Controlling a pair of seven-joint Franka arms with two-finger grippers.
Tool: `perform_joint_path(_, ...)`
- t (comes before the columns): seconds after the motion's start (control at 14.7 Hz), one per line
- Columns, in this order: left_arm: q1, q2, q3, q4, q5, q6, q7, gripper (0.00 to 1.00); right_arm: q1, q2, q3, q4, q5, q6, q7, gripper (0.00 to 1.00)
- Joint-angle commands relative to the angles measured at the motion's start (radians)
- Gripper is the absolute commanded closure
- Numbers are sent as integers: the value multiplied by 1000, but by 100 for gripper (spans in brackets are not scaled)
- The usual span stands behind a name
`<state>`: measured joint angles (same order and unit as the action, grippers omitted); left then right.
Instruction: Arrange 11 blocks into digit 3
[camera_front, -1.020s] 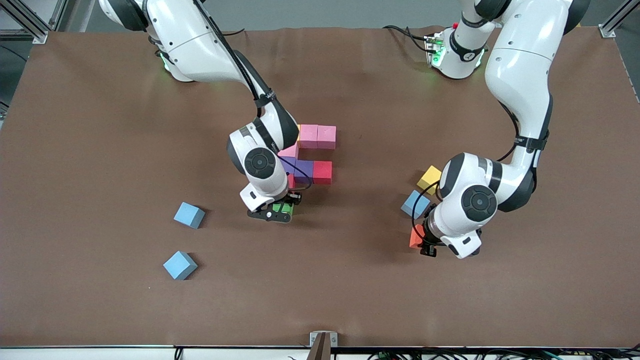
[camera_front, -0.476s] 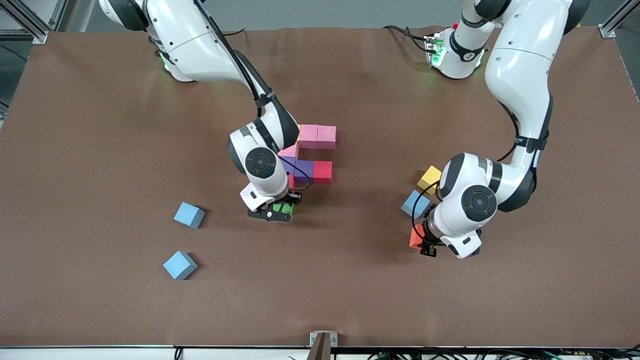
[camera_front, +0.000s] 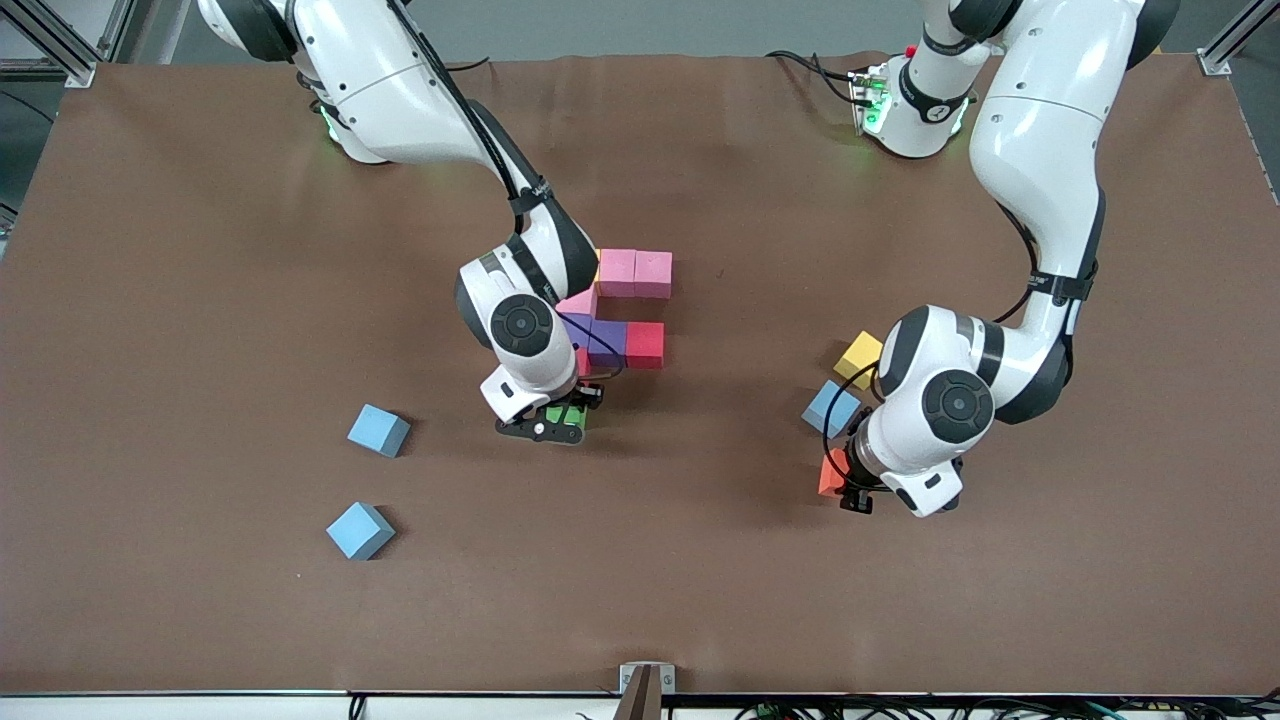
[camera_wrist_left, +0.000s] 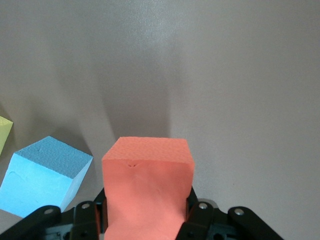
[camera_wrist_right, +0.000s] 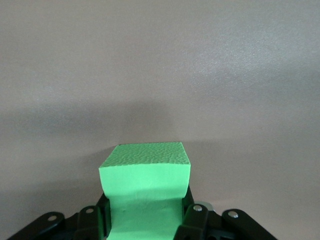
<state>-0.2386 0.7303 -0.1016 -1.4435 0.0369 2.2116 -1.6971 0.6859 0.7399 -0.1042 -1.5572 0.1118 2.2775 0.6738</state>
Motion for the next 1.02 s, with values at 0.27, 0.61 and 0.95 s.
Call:
perform_joint_path(0.27, -4, 0, 2, 6, 1, -4, -4, 64, 12, -19, -8, -52, -17, -1, -10, 100)
perform_joint_path(0.61, -4, 6, 2, 6, 1, -4, -4, 64, 12, -19, -8, -52, -17, -3, -2, 100)
perform_joint_path(0.95, -4, 6, 2, 6, 1, -4, -3, 64, 12, -24, -8, -52, -15, -13, 6, 100)
